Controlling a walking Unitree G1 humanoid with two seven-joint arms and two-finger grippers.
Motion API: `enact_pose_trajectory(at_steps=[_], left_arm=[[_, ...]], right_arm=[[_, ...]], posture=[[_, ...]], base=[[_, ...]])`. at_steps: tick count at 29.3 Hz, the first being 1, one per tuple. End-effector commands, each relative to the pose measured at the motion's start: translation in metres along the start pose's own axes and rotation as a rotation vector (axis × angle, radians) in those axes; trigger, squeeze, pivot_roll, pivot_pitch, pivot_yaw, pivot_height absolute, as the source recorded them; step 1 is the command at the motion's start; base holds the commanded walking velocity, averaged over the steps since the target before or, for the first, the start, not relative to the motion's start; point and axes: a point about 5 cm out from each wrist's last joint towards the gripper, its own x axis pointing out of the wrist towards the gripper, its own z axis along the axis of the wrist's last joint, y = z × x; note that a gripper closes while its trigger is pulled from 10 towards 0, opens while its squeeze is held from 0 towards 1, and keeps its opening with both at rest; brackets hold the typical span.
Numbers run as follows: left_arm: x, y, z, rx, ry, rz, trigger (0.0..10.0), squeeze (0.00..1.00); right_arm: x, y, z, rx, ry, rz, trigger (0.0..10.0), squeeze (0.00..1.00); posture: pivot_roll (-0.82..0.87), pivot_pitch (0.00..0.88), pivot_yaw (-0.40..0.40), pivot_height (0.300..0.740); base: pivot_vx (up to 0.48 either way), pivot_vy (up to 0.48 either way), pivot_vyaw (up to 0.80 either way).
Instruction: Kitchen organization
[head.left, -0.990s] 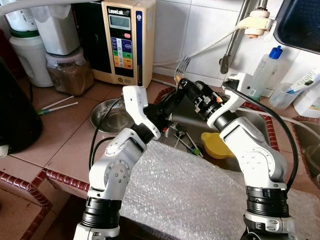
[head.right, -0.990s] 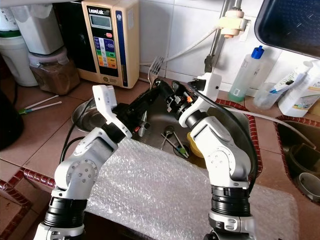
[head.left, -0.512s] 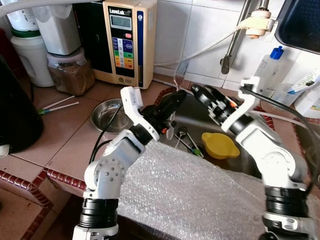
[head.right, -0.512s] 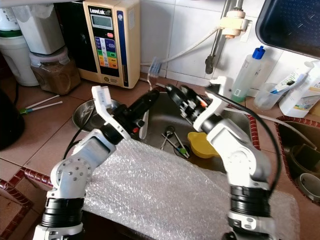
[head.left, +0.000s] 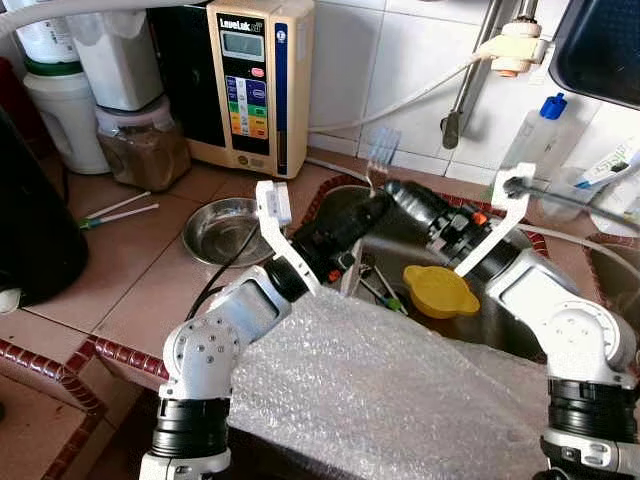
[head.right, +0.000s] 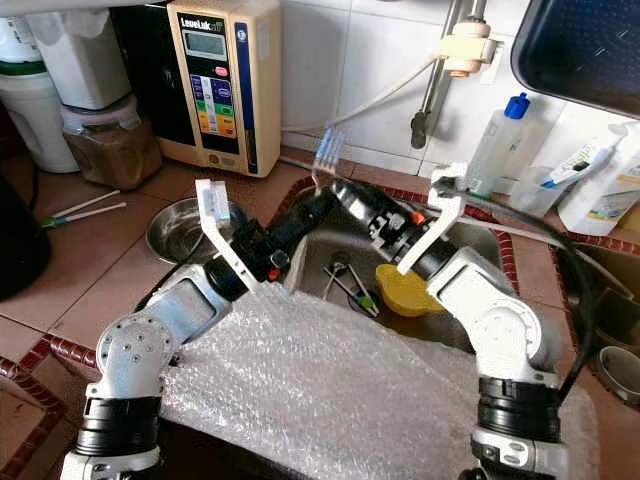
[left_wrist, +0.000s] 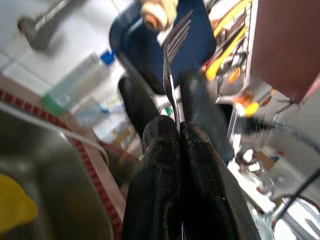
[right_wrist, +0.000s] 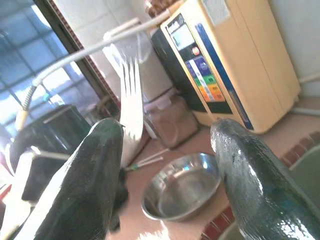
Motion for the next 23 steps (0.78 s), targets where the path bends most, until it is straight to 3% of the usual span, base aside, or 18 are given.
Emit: enact_pose_trajectory(at_steps=[1,11,16,17,18,19,23], left_arm=[[0.003,-0.008,0.001,0.009,0.014,-0.044,0.0,0.00],[0.001,-0.018,-0.007,-0.033,0.077,-0.102,0.0,0.00],[-0.001,-0.019,-0.010,-0.052,0.097,-0.109,0.0,0.00],[-0.001,-0.019,-0.010,-0.051,0.098,-0.111,0.0,0.00],[-0.001,-0.019,-0.010,-0.051,0.100,-0.113,0.0,0.00],[-0.001,-0.020,-0.011,-0.052,0.103,-0.115,0.0,0.00],[-0.001,-0.022,-0.013,-0.051,0.111,-0.122,0.0,0.00]], right_arm=[[-0.001,0.000,0.004,0.016,-0.007,0.016,10.0,0.00],[0.005,0.000,0.001,0.077,-0.019,0.040,10.0,0.00],[0.017,0.003,-0.004,0.119,-0.031,0.091,9.9,0.00],[0.019,0.003,-0.004,0.125,-0.034,0.097,4.0,0.00],[0.020,0.003,-0.004,0.129,-0.036,0.101,4.0,0.00],[0.021,0.004,-0.005,0.132,-0.039,0.110,0.0,0.00],[0.026,0.005,-0.005,0.138,-0.042,0.127,0.0,0.00]], posture=[[0.03,0.000,-0.021,0.740],[0.03,0.000,-0.024,0.740],[0.03,0.000,-0.025,0.740],[0.03,0.000,-0.026,0.740],[0.03,0.000,-0.026,0.740],[0.03,0.000,-0.028,0.740],[0.04,0.000,-0.029,0.740]], base=[[0.000,0.000,0.00],[0.000,0.000,0.00],[0.000,0.000,0.00],[0.000,0.000,0.00],[0.000,0.000,0.00],[0.000,0.000,0.00],[0.000,0.000,0.00]])
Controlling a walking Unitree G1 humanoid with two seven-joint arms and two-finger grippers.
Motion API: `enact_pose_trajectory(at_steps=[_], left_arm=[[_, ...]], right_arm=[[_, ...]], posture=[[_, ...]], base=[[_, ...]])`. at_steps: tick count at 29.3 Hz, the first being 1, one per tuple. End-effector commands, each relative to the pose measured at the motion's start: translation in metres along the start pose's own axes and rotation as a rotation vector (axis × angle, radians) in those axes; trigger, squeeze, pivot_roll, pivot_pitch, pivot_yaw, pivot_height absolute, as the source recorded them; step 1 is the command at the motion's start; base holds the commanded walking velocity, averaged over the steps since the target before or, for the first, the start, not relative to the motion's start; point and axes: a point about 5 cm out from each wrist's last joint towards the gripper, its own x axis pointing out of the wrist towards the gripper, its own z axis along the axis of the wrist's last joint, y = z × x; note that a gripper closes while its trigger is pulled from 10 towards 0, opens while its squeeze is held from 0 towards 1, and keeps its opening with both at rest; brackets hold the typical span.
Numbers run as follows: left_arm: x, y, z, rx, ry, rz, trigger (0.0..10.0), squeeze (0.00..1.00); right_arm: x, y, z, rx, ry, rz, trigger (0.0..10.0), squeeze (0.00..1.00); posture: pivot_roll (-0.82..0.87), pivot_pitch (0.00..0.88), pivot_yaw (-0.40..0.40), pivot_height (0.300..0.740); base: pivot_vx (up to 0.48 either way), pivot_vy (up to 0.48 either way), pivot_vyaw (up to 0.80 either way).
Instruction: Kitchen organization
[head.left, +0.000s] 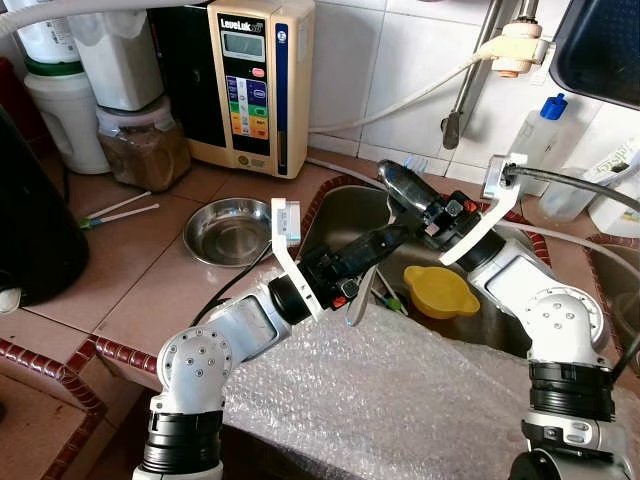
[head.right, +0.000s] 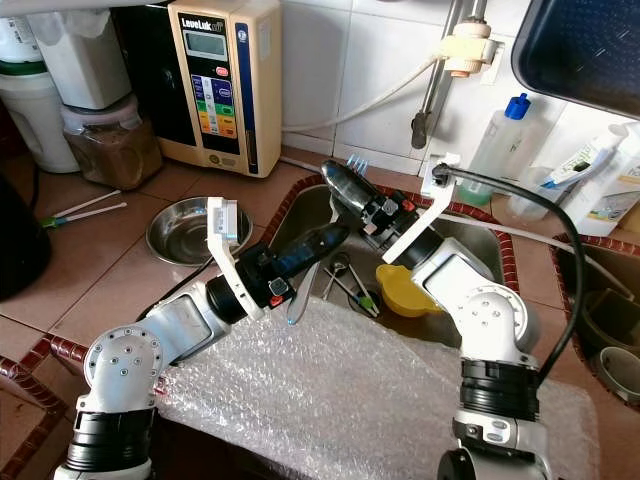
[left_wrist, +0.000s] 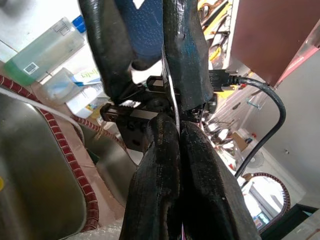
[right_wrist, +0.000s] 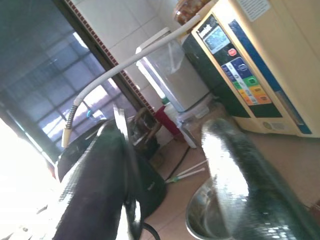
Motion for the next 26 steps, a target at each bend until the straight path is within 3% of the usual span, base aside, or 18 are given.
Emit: enact_pose_trajectory(at_steps=[1,13,26], left_arm=[[0.005,-0.011,-0.003,0.009,0.022,-0.050,0.0,0.00],[0.002,-0.007,0.002,0.021,-0.001,-0.019,0.0,0.00],[-0.003,-0.002,0.008,0.018,-0.036,0.015,0.0,0.00]], right_arm=[[0.004,0.001,0.003,-0.009,-0.003,0.009,0.0,0.00],[-0.011,-0.007,0.007,-0.033,-0.004,-0.038,0.0,0.00],[-0.013,-0.010,0.004,-0.037,0.010,-0.046,0.0,0.00]], posture=[[0.04,0.000,-0.029,0.740],[0.03,0.000,-0.027,0.740],[0.04,0.000,-0.029,0.740]], base=[[0.000,0.000,0.00],[0.000,0.000,0.00],[0.000,0.000,0.00]])
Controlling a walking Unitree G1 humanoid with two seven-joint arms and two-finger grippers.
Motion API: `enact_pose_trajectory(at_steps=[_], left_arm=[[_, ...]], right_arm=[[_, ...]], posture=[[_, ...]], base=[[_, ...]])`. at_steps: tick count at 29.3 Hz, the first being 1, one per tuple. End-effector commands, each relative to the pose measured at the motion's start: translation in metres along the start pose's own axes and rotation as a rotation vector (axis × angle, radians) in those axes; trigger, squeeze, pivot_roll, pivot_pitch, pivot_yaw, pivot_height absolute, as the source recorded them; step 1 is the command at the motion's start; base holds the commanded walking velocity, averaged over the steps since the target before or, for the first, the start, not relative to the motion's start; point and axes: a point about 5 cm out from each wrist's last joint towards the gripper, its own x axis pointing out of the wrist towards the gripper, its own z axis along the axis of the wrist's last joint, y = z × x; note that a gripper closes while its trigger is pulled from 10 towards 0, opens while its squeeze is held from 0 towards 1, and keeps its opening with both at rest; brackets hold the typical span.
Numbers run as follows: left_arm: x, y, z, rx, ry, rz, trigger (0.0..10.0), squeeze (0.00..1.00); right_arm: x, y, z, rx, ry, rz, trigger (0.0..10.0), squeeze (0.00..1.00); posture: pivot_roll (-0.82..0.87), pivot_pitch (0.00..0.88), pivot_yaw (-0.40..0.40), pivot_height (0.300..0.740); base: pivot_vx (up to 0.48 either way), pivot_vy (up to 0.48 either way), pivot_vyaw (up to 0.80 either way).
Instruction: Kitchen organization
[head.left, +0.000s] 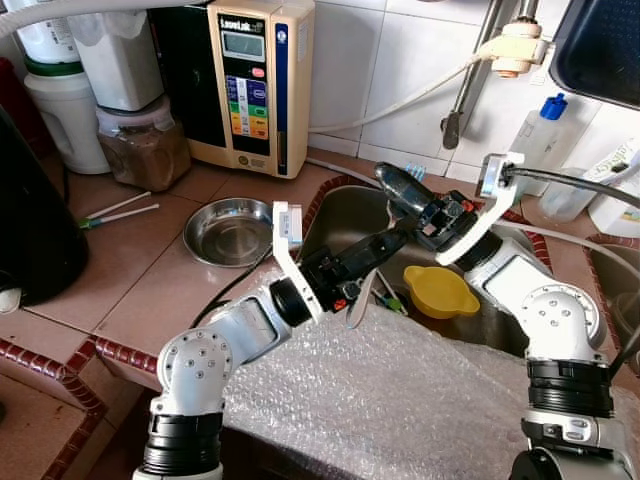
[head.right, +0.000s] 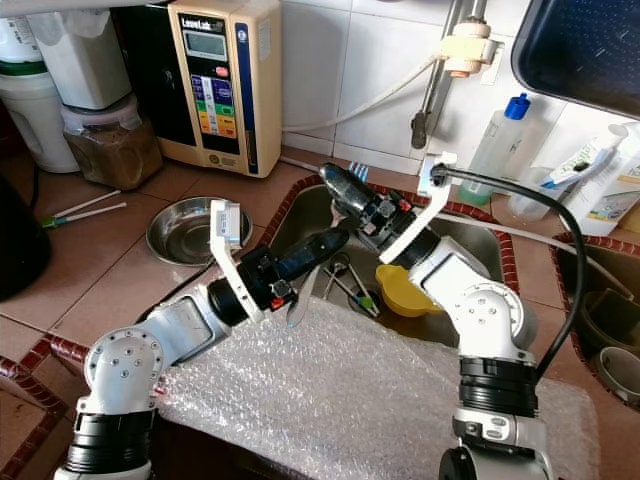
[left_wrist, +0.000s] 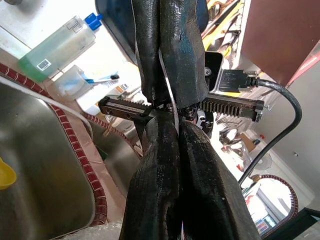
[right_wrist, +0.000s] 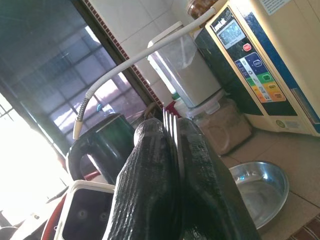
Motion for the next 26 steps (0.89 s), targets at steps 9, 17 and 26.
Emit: enact_pose_trajectory(at_steps=[9,17,26], left_arm=[[-0.003,0.001,0.007,0.057,-0.019,0.034,10.0,0.00],[-0.004,0.008,0.007,0.092,-0.033,0.103,10.0,1.00],[-0.006,0.008,0.003,0.128,-0.006,0.105,10.0,1.00]], right_arm=[[-0.013,-0.014,0.003,-0.043,-0.013,-0.121,0.0,0.00],[-0.009,-0.020,0.008,-0.118,-0.020,-0.199,0.0,0.00],[0.006,-0.021,0.006,-0.245,0.008,-0.255,0.0,0.00]], posture=[[0.04,0.000,-0.027,0.740],[0.04,0.000,-0.027,0.740],[0.04,0.000,-0.028,0.740]], base=[[0.000,0.000,0.00],[0.000,0.000,0.00],[0.000,0.000,0.00]])
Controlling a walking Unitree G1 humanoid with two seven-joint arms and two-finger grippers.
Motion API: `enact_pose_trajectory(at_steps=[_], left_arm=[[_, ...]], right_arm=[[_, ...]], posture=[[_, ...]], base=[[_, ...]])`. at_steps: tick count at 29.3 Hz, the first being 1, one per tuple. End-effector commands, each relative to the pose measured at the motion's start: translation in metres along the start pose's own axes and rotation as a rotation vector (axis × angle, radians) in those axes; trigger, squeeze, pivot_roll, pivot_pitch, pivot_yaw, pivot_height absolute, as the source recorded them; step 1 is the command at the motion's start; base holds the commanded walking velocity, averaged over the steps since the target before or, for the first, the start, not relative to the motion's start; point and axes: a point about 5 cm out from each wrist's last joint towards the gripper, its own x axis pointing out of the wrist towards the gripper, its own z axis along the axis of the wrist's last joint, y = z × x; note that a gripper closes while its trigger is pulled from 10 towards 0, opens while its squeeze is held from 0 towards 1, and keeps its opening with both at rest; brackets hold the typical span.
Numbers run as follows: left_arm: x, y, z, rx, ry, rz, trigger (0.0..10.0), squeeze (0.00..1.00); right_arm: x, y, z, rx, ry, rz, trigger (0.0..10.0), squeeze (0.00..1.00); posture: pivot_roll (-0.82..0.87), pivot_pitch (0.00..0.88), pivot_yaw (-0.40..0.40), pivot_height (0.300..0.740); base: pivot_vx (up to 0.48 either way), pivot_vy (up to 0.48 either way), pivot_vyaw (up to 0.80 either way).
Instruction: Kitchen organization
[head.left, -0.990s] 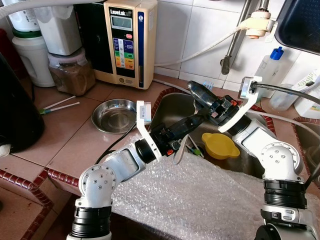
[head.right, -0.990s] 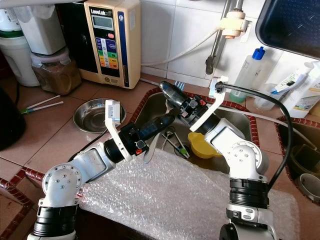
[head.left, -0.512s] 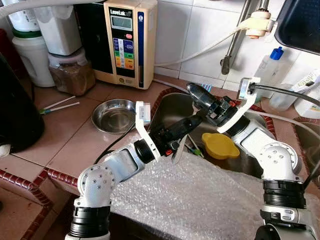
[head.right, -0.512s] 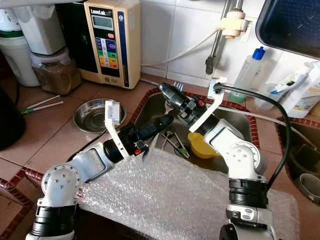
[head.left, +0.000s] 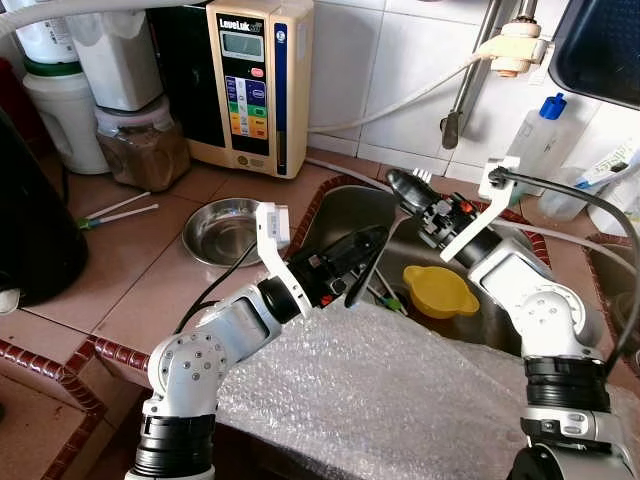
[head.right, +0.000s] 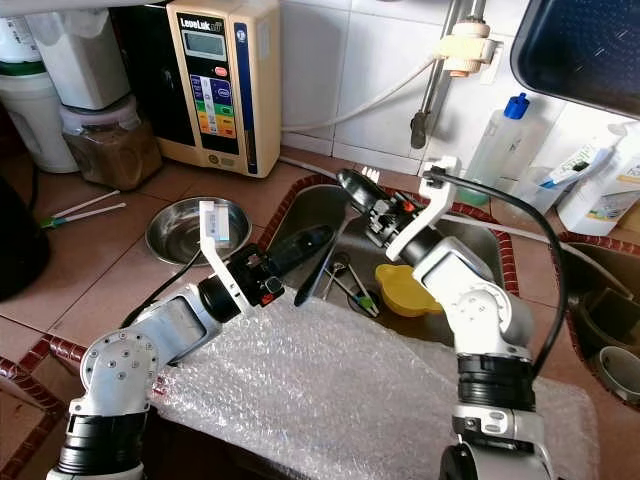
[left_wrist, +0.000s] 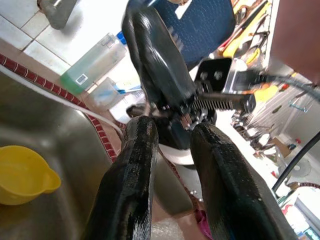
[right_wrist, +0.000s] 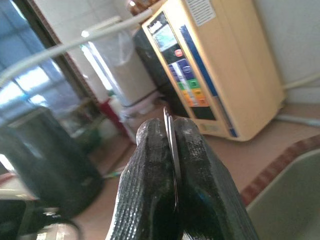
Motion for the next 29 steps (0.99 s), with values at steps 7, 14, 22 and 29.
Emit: enact_pose_trajectory(at_steps=[7,14,22,29], left_arm=[[-0.014,0.023,0.006,0.208,0.007,0.198,10.0,1.00],[-0.025,0.032,0.003,0.214,0.016,0.256,10.0,1.00],[-0.030,0.035,-0.013,0.247,0.111,0.245,10.0,1.00],[-0.033,0.038,-0.016,0.282,0.141,0.258,10.0,1.00]], right_arm=[[-0.002,-0.036,0.000,-0.388,0.047,-0.360,0.0,0.00],[-0.027,-0.070,-0.014,-0.563,0.127,-0.591,0.0,0.00],[-0.045,-0.090,-0.036,-0.627,0.204,-0.694,0.0,0.00],[-0.054,-0.097,-0.050,-0.663,0.295,-0.724,0.0,0.00]], posture=[[0.05,0.000,-0.030,0.740],[0.06,0.000,-0.030,0.740],[0.06,0.000,-0.032,0.740],[0.06,0.000,-0.032,0.740]], base=[[0.000,0.000,0.00],[0.000,0.000,0.00],[0.000,0.000,0.00],[0.000,0.000,0.00]])
